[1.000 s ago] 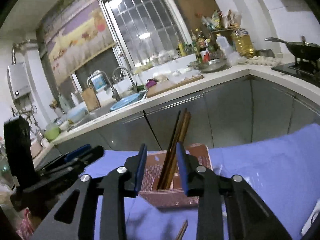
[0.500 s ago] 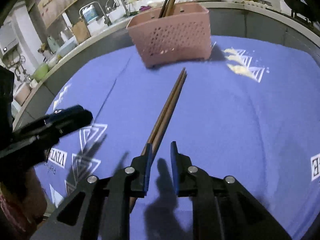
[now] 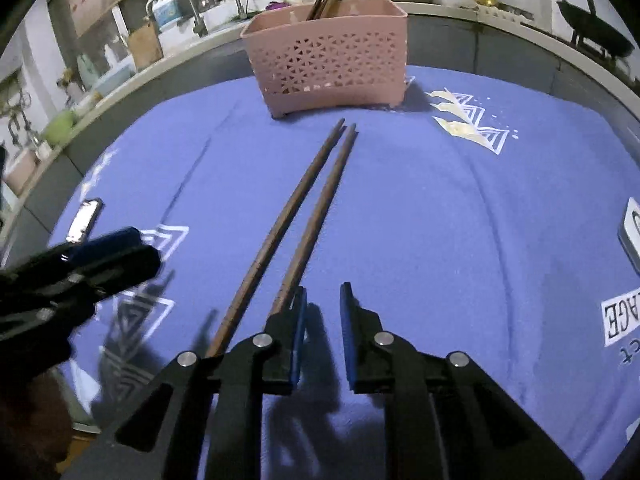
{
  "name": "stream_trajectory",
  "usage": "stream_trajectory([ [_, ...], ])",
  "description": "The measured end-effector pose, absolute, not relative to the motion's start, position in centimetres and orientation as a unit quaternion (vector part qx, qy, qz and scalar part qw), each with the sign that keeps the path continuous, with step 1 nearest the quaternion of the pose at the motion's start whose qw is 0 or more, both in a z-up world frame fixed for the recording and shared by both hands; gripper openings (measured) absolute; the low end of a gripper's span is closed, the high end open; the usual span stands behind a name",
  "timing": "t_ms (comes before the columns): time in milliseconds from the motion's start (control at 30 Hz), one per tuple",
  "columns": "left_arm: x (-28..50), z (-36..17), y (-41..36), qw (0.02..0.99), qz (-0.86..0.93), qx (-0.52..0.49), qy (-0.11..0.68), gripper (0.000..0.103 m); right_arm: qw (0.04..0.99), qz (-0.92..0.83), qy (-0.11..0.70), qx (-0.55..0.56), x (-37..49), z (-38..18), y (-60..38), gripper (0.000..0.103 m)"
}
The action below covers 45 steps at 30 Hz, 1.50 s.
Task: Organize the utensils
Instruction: 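Grasp a chopstick with the left tool while the right tool grasps the last one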
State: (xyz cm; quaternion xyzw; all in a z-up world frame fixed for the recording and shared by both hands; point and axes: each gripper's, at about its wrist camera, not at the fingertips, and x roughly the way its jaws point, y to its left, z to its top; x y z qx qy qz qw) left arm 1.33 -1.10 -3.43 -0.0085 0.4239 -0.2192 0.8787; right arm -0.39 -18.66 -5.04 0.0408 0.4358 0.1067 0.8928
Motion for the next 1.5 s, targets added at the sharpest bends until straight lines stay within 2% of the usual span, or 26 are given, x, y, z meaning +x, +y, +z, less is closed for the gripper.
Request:
stream_trajectory([
  [300,1.2,-5.4,-5.4,0.871,-0.223,0.058,0.435,0.045,0.889,0.095,0.430,0.128,0.2,-5.0,-22.5,0.018],
  [367,1.3,-6.2,-5.9,0.866,-0.219,0.066,0.444,0.040,0.887,0.097,0.431,0.135,0.2,-5.1,-22.9,0.018],
  [433,1.0,-6.4,-6.4,0.870,-0.216,0.082,0.436,0.040,0.886,0.101,0.432,0.135,0.2,-5.1,-23.0,0.018],
  [500,0.7,-6.5,-6.8,0.874,-0.211,0.101,0.427,0.029,0.885,0.109,0.433,0.133,0.9,-4.9,-22.8,0.018],
  [533,0.7,-6.5,-6.7,0.874,-0.211,0.106,0.425,0.009,0.885,0.112,0.433,0.131,1.3,-4.7,-22.6,0.018],
  [567,0.7,-6.4,-6.5,0.872,-0.217,0.102,0.427,0.006,0.885,0.116,0.432,0.127,1.8,-4.5,-22.4,0.018],
  [933,-4.3,-6.6,-0.4,0.861,-0.206,0.088,0.458,0.007,0.879,0.110,0.455,0.095,8.0,-5.4,-21.0,0.018],
  [1067,-4.0,-6.1,-0.6,0.854,-0.207,0.101,0.466,0.021,0.879,0.099,0.455,0.098,9.3,-5.5,-21.7,0.018],
  [1233,0.4,-5.4,-2.7,0.859,-0.209,0.109,0.454,0.021,0.875,0.094,0.462,0.106,10.8,-5.3,-22.4,0.018],
  [1400,5.0,-5.3,-4.8,0.861,-0.207,0.104,0.453,0.021,0.875,0.100,0.466,0.086,12.8,-5.1,-22.1,0.018],
  [1433,5.5,-5.3,-5.0,0.861,-0.210,0.103,0.452,0.017,0.875,0.105,0.466,0.078,12.9,-5.1,-21.8,0.015],
  [1467,5.9,-5.2,-5.3,0.861,-0.210,0.103,0.452,0.006,0.874,0.110,0.468,0.065,13.1,-5.1,-21.4,0.011],
  [1500,6.3,-5.1,-5.3,0.859,-0.212,0.098,0.456,0.006,0.873,0.114,0.470,0.063,13.1,-5.1,-21.2,0.008],
])
